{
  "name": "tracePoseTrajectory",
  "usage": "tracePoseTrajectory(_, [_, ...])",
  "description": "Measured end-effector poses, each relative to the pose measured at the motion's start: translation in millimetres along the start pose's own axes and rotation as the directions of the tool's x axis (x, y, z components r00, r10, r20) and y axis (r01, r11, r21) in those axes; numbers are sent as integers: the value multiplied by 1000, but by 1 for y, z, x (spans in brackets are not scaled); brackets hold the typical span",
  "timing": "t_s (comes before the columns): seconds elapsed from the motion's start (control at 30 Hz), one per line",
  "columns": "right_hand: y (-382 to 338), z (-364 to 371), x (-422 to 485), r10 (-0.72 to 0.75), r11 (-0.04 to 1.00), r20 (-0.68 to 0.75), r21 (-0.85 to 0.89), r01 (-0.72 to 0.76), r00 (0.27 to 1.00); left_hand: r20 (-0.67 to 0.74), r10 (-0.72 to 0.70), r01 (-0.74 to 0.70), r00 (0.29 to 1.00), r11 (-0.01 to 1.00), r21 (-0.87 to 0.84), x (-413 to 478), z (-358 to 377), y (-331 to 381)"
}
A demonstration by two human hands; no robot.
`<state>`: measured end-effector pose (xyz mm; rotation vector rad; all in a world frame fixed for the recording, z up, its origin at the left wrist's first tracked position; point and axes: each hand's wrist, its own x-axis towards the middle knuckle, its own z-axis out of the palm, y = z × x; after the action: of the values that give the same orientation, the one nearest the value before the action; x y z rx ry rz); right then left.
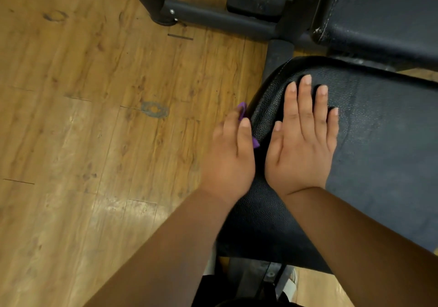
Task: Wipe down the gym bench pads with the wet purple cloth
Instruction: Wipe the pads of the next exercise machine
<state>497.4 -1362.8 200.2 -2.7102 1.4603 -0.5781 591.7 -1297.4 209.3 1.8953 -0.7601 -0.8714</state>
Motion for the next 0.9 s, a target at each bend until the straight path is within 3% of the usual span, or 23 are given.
tracePoseTrajectory(0.1, [0, 0, 0, 3, 1000, -8, 13, -3, 1000, -5, 75, -74, 997, 992, 104, 5, 2, -4])
tracePoseTrajectory(0.23, [1, 0, -1, -8, 1000, -10, 13, 8, 1000, 28, -1, -2, 1000, 994, 105, 25, 5, 3])
tracePoseTrajectory(0.33, [2, 0, -1, -4, 1000, -11, 20, 4, 1000, -92, 174, -146, 980, 957, 251, -5, 11, -3])
tracePoseTrajectory(0.4, [1, 0, -1, -5, 1000, -9, 25, 5, 1000, -82, 235, -206, 969, 943, 263, -22, 9, -11])
tracePoseTrajectory(0.63, [2, 0, -2, -10, 1000, -21, 23, 11, 1000, -18, 97, -92, 995, 977, 190, 23, 7, 3])
tracePoseTrajectory(0.8, [1, 0, -2, -7, 999, -9, 37, 8, 1000, -118, 263, -215, 958, 924, 318, -13, 14, -7])
tracePoseTrajectory(0.9, [1, -1, -2, -11, 999, -7, 35, 12, 1000, -109, 285, -230, 952, 905, 357, -13, 13, -10])
